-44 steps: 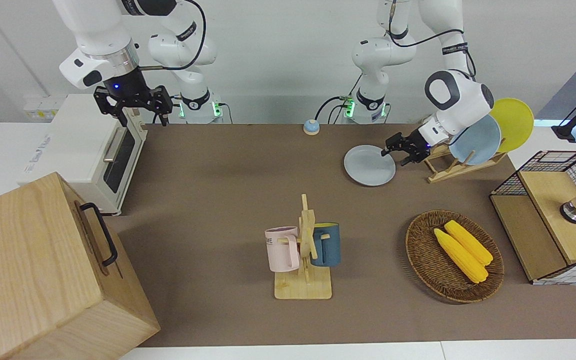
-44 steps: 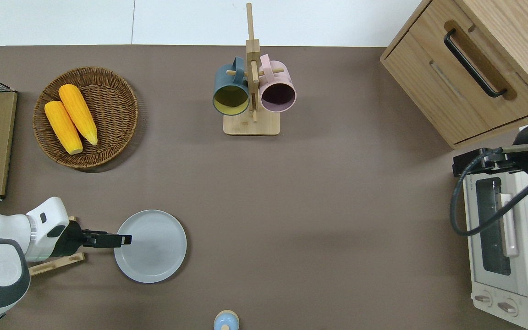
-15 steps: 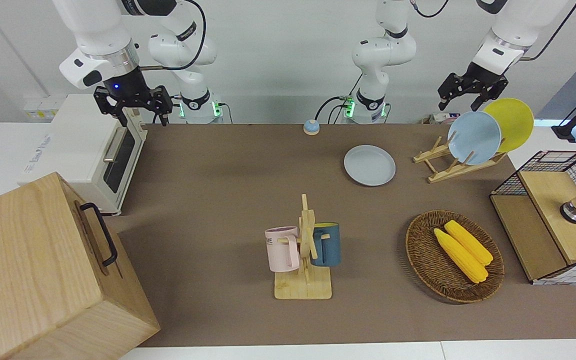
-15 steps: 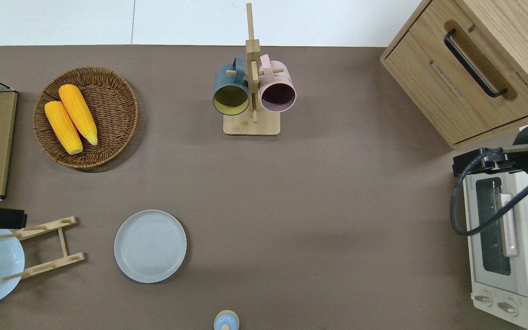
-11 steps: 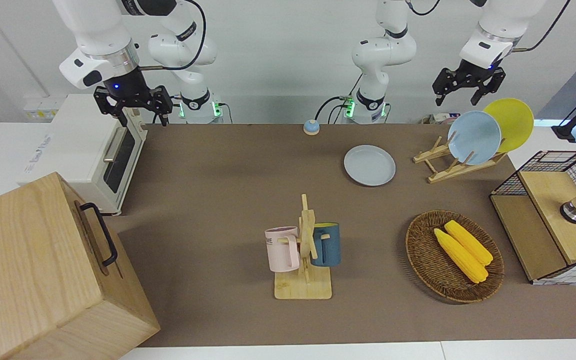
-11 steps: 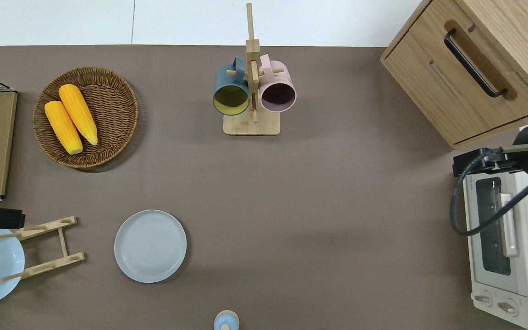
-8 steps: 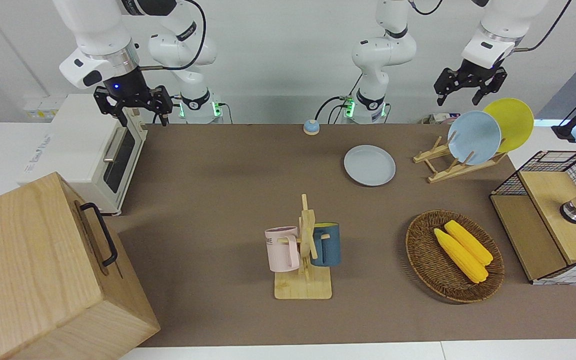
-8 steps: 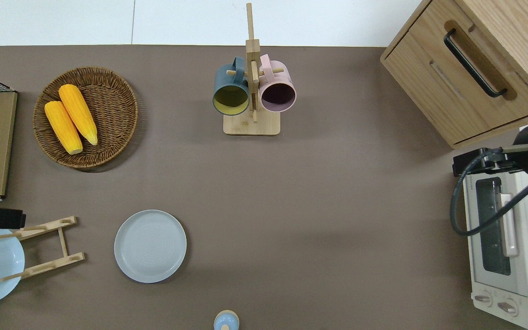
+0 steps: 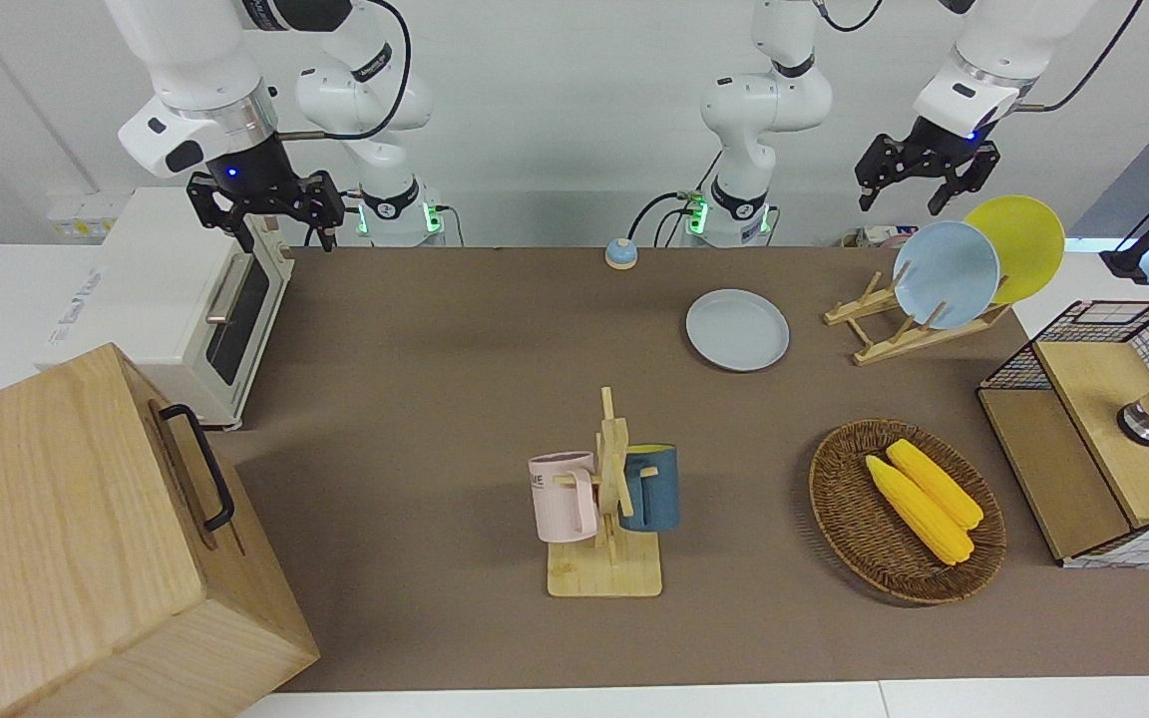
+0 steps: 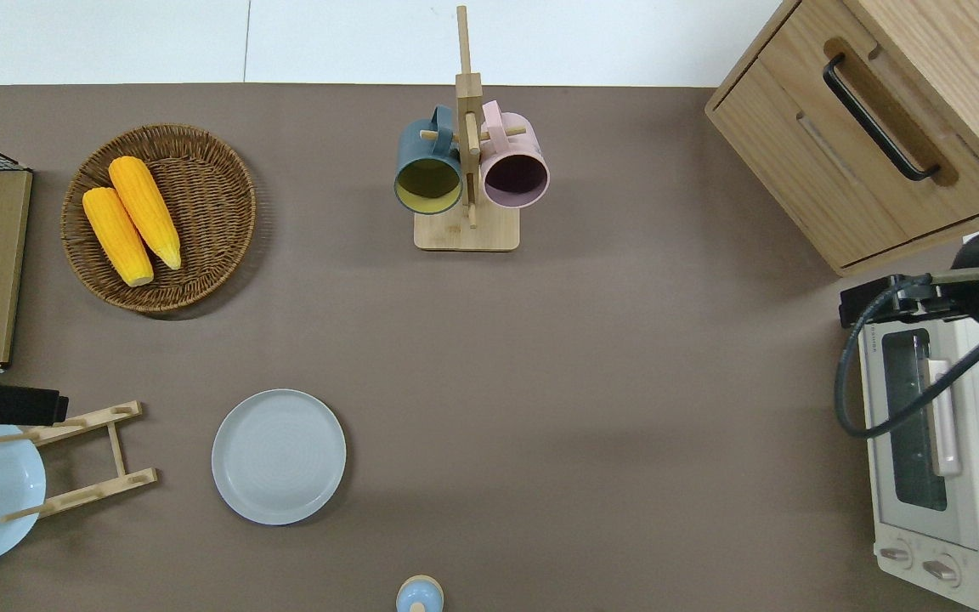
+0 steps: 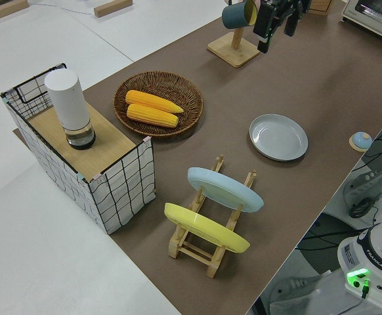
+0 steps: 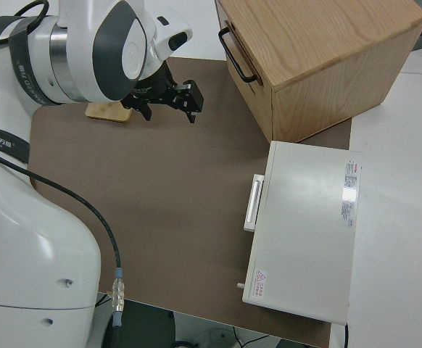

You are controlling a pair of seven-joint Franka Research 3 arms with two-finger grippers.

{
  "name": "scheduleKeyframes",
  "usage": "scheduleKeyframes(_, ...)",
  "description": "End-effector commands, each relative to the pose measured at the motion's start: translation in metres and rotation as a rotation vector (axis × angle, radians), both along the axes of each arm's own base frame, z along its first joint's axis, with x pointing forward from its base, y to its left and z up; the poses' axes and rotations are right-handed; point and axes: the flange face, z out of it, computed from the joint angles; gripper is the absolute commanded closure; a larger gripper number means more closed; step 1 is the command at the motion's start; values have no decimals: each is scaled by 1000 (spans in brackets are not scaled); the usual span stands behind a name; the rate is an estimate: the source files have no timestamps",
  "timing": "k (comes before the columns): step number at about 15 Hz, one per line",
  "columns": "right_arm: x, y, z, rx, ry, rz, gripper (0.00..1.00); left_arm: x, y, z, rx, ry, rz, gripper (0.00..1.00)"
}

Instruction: Pick gray plate from low plate rack and place it on table with left arm

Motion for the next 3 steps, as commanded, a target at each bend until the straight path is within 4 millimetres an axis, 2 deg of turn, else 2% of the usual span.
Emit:
scheduleKeyframes(1,0,1,2,3,-2,-3,17,-1,-1,1,-11,19,-28,0)
scheduleKeyframes(3,0,1,3,3,-5,-2,17,-3,3,3,-12,19,-23,0)
